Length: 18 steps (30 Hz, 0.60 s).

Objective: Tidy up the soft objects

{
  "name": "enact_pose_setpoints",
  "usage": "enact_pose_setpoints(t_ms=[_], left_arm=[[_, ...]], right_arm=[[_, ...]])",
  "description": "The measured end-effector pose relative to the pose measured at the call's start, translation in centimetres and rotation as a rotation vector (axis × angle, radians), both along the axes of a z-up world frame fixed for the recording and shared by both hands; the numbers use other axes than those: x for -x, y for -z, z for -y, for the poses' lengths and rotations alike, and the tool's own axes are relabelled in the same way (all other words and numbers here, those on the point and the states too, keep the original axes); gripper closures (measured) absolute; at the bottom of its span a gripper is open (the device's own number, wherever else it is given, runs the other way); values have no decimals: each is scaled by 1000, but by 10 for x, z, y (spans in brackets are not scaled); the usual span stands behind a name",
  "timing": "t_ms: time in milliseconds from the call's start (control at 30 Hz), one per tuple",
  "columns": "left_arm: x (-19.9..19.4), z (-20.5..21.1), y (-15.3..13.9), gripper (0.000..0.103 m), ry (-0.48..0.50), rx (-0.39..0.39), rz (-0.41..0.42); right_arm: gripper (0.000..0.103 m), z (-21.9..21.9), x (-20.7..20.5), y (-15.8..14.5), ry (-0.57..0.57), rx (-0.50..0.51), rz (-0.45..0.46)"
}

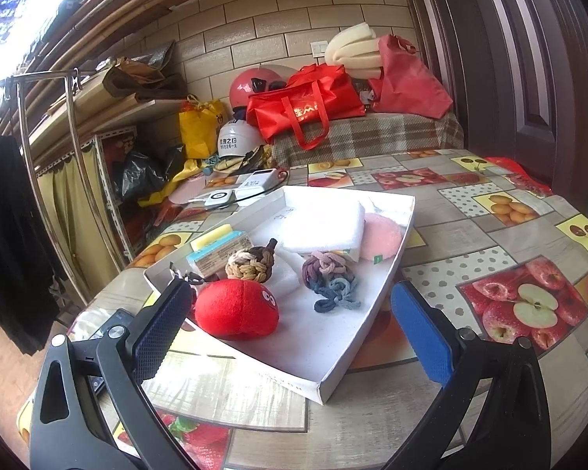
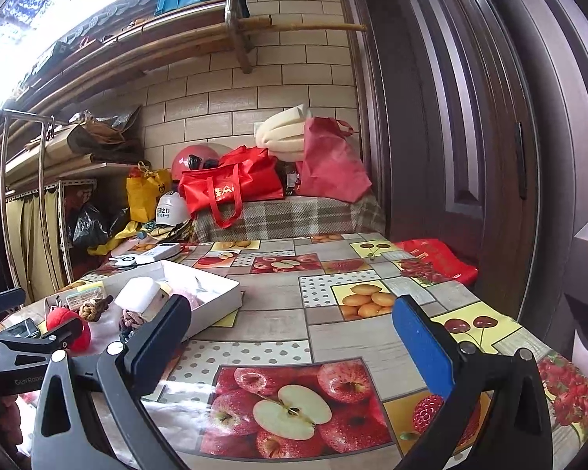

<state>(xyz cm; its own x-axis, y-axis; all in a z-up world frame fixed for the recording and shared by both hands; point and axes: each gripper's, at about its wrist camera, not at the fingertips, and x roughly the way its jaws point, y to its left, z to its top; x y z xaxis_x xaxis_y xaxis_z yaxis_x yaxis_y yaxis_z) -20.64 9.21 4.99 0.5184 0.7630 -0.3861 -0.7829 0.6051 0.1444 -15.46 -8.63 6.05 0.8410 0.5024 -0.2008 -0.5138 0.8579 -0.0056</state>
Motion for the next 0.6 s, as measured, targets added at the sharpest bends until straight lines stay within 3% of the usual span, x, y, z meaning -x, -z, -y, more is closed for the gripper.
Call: enact_pose_setpoints(t_ms=[600], left_arm=[[-1,1,0,0,12,-5,8]], right_arm=[[0,1,0,-1,-7,4,6]])
